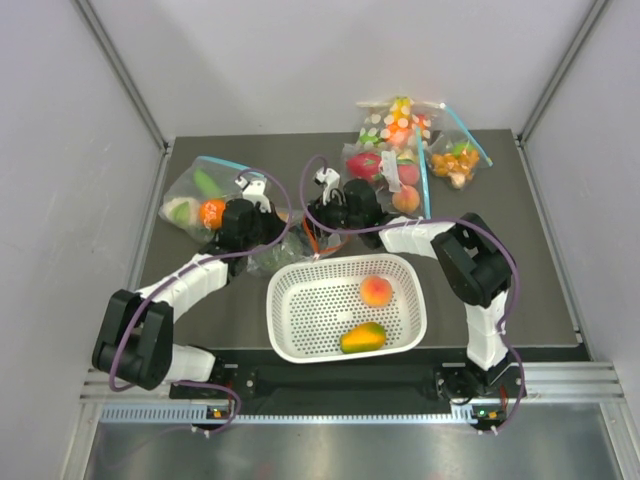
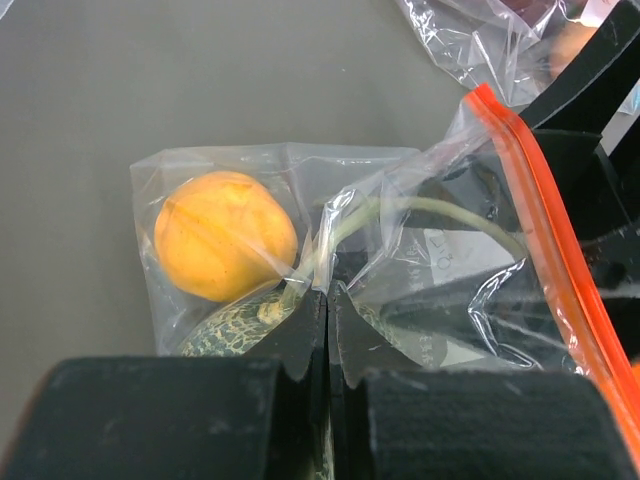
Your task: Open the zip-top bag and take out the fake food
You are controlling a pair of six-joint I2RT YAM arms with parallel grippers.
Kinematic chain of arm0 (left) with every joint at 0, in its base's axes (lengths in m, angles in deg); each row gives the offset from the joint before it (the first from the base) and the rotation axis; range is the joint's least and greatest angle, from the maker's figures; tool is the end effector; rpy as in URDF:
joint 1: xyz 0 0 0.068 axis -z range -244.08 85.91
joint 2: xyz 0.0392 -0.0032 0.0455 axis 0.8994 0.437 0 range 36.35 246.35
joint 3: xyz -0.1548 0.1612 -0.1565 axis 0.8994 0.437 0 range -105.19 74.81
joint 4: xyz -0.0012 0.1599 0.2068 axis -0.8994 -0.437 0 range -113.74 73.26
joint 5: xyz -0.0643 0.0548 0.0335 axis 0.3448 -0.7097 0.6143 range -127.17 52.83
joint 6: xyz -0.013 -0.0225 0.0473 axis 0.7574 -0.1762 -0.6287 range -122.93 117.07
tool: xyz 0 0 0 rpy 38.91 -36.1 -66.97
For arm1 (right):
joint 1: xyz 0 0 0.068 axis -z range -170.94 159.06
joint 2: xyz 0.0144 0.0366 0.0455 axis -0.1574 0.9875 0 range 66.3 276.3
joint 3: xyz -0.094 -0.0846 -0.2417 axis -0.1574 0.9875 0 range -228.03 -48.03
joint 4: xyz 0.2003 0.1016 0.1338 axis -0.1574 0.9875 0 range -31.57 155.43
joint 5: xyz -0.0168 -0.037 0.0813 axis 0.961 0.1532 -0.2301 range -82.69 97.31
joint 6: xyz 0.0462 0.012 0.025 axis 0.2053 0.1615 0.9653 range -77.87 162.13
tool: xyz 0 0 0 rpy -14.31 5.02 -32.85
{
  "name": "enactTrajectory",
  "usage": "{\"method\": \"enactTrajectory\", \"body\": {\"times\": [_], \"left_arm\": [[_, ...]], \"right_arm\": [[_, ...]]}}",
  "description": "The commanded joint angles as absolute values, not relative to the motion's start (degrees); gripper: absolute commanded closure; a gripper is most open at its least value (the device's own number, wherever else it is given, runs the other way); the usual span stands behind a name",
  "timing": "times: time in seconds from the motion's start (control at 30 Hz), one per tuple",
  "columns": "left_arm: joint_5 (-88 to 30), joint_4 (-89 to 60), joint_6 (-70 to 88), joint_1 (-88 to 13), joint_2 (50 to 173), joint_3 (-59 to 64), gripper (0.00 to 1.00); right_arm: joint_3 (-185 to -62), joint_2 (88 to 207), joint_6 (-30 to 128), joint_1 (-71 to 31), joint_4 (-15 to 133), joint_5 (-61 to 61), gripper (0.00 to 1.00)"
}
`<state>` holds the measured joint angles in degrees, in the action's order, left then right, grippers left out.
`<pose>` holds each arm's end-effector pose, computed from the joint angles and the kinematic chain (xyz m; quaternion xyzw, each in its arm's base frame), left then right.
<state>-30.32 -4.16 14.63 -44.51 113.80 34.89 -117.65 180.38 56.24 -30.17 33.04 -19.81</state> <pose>0.2742 -0.1020 0.2234 0.0470 0.8409 -0.2187 0.4927 0.3340 0.2937 0.1913 -0.3049 0.7432 0.4239 0.4184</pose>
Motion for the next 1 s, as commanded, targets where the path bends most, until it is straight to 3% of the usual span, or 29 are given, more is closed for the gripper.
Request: {"method": "enactTrajectory", "body": {"times": [0.0, 0.27, 0.37, 0.4, 0.43, 0.7, 0.87, 0.97], "left_arm": [[-27.2, -3.6, 13.8, -44.1, 112.0, 35.8, 1.0], [-26.3, -4.1, 13.2, -44.2, 111.3, 36.2, 1.0], [-26.3, -4.2, 13.1, -44.1, 111.2, 36.3, 1.0], [-26.4, -4.3, 13.2, -44.1, 111.2, 36.3, 1.0], [-27.1, -4.3, 13.2, -44.1, 111.2, 36.3, 1.0], [-31.3, -5.8, 13.3, -44.3, 109.7, 36.1, 0.92], [-31.5, -5.4, 14.6, -45.0, 107.9, 36.7, 0.68], [-31.3, -5.2, 14.8, -45.4, 107.7, 36.8, 0.6]], "right_arm": [[-117.7, 181.3, 54.1, -30.8, 27.6, -18.6, 0.48], [-117.5, 182.0, 54.5, -30.8, 24.6, -14.5, 0.63], [-116.8, 181.8, 55.3, -30.8, 23.2, -13.6, 0.85], [-116.2, 181.4, 55.4, -30.7, 23.0, -13.3, 0.97], [-116.0, 181.3, 55.3, -30.7, 22.7, -12.8, 1.0], [-111.5, 178.3, 54.0, -30.7, 21.9, -10.0, 1.0], [-109.0, 175.6, 53.5, -30.7, 22.2, -8.3, 1.0], [-107.2, 173.4, 53.5, -30.7, 22.6, -6.9, 1.0]]}}
